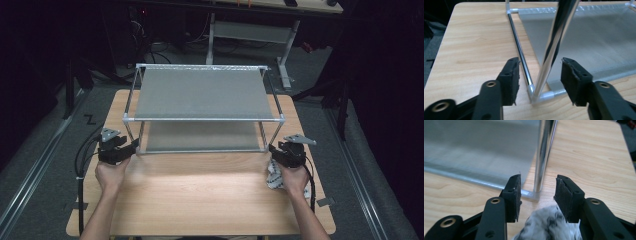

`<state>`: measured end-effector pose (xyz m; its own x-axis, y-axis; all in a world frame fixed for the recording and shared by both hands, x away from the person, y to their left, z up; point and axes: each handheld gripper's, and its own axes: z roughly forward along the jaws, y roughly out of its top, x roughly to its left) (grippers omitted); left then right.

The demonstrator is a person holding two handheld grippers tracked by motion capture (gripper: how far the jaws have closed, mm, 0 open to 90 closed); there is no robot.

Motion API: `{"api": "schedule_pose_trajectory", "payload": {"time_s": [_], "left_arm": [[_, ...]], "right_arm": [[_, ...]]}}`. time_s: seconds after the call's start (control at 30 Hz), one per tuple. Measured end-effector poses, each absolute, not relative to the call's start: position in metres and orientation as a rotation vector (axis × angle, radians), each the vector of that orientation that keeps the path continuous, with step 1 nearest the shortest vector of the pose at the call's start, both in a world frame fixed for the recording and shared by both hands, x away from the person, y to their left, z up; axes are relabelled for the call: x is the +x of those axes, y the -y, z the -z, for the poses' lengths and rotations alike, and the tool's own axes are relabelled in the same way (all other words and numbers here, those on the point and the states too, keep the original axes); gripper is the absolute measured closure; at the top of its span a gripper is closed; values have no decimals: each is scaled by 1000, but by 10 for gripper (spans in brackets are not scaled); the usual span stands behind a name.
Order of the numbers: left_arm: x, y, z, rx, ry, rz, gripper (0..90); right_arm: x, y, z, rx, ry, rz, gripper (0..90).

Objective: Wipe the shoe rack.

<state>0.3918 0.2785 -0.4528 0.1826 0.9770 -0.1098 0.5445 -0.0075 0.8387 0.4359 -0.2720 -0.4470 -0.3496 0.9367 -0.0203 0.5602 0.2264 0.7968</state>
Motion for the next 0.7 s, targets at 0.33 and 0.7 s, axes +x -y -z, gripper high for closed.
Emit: {"api": "schedule_pose_trajectory", "payload": {"time_s": [0.33,0.7], "left_arm": [[359,-268,458,1644,-1433,-628,391],[324,-213,486,1813,-1306,-554,393]], "right_arm": [[383,267,446,1221,-2031,-1103,664],[343,245,477,1127,-2174,-1173,670]]}}
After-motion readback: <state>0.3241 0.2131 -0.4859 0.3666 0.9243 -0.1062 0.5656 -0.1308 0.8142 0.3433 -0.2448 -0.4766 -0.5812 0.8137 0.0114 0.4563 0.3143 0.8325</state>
